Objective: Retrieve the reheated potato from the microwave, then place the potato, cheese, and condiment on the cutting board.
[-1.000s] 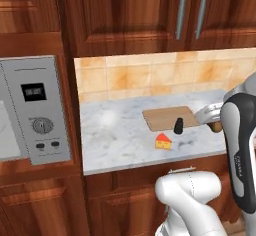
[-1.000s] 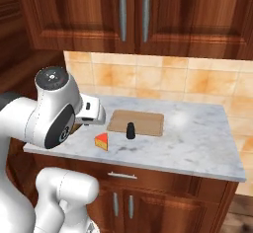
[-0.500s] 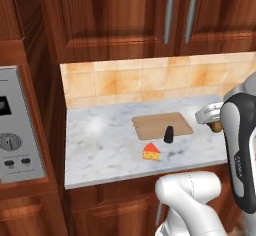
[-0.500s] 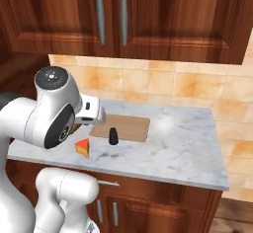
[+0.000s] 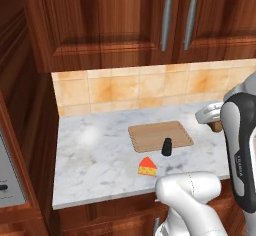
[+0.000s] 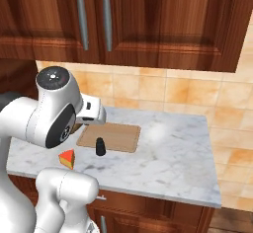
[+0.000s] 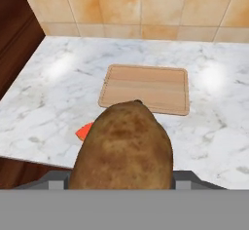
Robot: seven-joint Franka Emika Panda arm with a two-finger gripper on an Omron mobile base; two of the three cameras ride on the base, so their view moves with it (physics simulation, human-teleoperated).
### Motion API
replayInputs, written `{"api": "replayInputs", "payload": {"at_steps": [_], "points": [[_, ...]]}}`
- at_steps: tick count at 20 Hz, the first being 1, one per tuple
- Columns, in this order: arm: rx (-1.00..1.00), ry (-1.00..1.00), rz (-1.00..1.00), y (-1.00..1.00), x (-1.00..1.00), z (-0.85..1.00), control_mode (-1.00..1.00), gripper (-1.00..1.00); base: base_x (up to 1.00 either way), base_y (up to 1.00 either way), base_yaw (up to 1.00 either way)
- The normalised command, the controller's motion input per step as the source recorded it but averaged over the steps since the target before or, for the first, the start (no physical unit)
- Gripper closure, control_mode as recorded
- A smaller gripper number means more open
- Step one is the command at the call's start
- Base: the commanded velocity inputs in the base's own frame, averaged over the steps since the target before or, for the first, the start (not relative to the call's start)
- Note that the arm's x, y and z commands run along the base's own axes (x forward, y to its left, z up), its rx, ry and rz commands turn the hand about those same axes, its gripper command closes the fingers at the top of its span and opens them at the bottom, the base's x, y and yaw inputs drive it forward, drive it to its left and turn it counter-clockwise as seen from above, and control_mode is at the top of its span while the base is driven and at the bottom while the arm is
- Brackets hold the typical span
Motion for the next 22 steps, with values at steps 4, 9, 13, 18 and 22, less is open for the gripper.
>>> {"api": "replayInputs", "payload": {"at_steps": [4, 9, 13, 18, 22], "points": [[0.0, 0.0, 0.0, 0.0, 0.0, 0.0, 1.0, 1.0, 0.46, -0.18, 0.0], [0.0, 0.0, 0.0, 0.0, 0.0, 0.0, 1.0, 1.0, 0.07, -0.03, 0.0], [0.0, 0.0, 0.0, 0.0, 0.0, 0.0, 1.0, 1.0, 0.0, 0.0, 0.0], [0.0, 0.0, 0.0, 0.0, 0.0, 0.0, 1.0, 1.0, 0.0, 0.0, 0.0], [0.0, 0.0, 0.0, 0.0, 0.0, 0.0, -1.0, 1.0, 0.0, 0.0, 0.0]]}}
